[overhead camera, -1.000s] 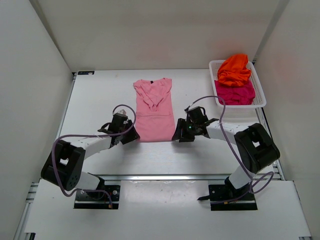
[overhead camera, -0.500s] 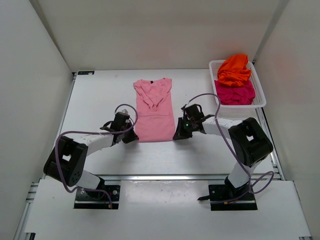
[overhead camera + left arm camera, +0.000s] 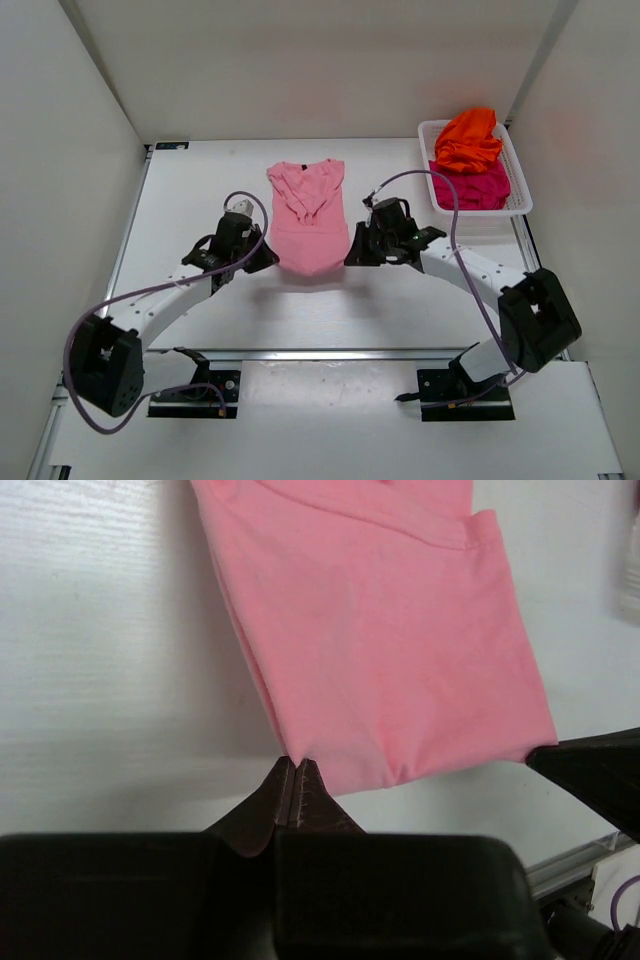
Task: Fold and stack the t-shirts
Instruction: Fold the long partially folded tshirt into a neat square
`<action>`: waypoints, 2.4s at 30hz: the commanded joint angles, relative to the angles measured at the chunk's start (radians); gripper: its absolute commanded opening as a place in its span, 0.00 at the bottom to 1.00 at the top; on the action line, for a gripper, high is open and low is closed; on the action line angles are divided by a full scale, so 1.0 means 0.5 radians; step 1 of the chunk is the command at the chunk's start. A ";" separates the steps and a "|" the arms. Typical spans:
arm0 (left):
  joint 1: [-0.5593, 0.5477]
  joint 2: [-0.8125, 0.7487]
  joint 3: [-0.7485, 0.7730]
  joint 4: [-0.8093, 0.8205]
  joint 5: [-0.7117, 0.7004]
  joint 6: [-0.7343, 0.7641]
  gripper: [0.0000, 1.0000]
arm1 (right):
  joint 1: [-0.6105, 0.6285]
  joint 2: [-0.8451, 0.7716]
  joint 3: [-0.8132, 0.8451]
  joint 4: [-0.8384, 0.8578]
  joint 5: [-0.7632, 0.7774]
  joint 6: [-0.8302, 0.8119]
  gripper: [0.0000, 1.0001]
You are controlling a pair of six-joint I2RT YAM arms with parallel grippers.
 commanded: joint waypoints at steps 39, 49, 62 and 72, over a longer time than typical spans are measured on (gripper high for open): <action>0.289 0.201 0.441 -0.161 0.389 0.103 0.00 | -0.189 0.141 0.500 -0.433 -0.192 -0.421 0.00; 0.452 0.784 0.913 -0.038 0.426 0.100 0.00 | -0.404 0.635 0.990 -0.516 -0.250 -0.609 0.00; 0.575 1.572 1.658 -0.032 0.564 0.063 0.34 | -0.511 1.497 2.153 -0.875 -0.168 -0.646 0.00; 0.651 1.651 1.845 0.257 0.678 -0.084 0.72 | -0.536 1.780 2.679 -0.983 0.139 -0.584 0.51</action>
